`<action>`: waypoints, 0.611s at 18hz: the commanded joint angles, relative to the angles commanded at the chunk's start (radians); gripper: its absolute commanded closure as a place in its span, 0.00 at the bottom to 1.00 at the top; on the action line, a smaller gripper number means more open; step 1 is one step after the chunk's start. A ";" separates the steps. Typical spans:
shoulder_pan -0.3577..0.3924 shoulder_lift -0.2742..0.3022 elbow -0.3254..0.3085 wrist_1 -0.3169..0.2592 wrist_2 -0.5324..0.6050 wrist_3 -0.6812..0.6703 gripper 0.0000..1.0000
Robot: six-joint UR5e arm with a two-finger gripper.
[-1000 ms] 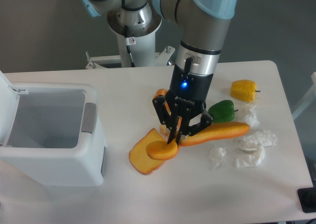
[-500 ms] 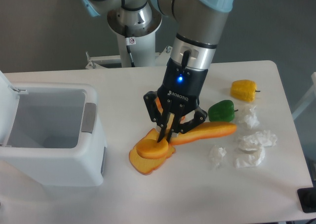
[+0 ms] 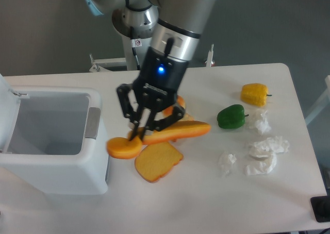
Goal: Place the long bread in the trash can
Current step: 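Carry the held orange piece toward the white trash can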
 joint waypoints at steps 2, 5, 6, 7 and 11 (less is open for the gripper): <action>-0.005 0.002 0.000 0.012 -0.032 -0.049 0.91; -0.011 0.009 0.000 0.017 -0.048 -0.132 0.91; -0.020 0.014 0.002 0.018 -0.051 -0.158 0.91; -0.032 0.015 0.002 0.020 -0.051 -0.175 0.91; -0.035 0.029 0.002 0.020 -0.054 -0.224 0.90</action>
